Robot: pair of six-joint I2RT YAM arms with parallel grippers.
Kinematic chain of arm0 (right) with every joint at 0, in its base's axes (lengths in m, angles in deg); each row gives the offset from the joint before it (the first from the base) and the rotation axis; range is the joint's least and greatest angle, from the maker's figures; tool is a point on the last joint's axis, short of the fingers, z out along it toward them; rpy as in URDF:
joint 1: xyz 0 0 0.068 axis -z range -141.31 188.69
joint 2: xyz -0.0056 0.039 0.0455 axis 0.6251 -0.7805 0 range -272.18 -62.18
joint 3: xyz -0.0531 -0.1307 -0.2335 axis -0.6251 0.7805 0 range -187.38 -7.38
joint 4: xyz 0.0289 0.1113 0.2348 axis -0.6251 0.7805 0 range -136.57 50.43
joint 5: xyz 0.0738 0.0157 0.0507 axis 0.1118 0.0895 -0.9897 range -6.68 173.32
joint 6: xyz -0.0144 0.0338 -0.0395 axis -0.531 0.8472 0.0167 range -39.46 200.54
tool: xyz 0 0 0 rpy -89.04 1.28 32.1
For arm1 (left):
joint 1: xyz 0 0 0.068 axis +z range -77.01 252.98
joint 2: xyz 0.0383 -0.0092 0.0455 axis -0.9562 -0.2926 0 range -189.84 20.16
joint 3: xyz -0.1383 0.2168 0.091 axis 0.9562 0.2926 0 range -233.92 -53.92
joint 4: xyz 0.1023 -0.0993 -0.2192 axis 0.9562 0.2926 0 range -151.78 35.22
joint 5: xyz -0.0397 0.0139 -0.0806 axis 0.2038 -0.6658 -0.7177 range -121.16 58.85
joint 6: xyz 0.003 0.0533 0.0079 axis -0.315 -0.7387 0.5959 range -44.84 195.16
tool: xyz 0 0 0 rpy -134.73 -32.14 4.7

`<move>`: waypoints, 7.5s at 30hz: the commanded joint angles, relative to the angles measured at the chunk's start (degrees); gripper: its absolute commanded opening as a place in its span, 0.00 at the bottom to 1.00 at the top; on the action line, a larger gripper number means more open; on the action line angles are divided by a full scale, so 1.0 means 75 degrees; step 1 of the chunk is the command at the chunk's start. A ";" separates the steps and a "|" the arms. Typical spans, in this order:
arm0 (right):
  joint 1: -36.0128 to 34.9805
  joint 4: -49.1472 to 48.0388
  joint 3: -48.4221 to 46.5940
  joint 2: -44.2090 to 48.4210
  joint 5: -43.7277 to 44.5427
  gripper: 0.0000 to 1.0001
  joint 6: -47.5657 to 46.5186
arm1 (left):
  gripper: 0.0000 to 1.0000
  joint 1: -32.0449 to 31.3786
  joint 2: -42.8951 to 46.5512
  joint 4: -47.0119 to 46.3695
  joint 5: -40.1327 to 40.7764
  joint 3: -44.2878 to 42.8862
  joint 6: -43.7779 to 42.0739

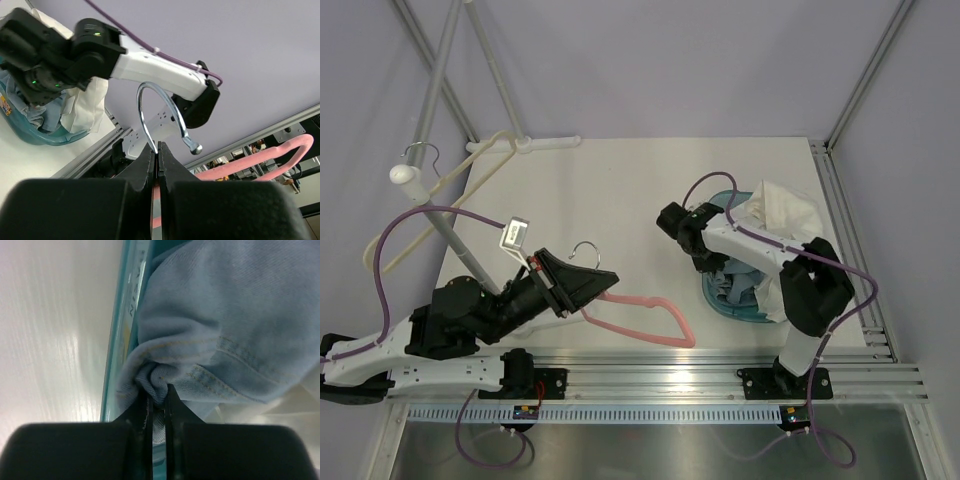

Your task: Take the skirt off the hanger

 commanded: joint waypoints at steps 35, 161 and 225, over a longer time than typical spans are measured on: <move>0.0060 0.0687 -0.1994 0.6147 -0.3673 0.99 -0.0569 | 0.00 -0.0012 -0.1134 0.1092 0.0220 -0.0682 -0.0358; 0.0048 -0.1224 0.0618 0.8117 -1.2525 0.00 -0.0639 | 0.41 0.0094 -0.0408 0.1164 -0.2464 -0.1081 -0.2772; 0.0716 -0.1400 -0.7619 0.0535 -1.0238 0.00 -0.5326 | 0.90 0.0011 0.0013 0.0625 -0.2335 0.2810 -0.0909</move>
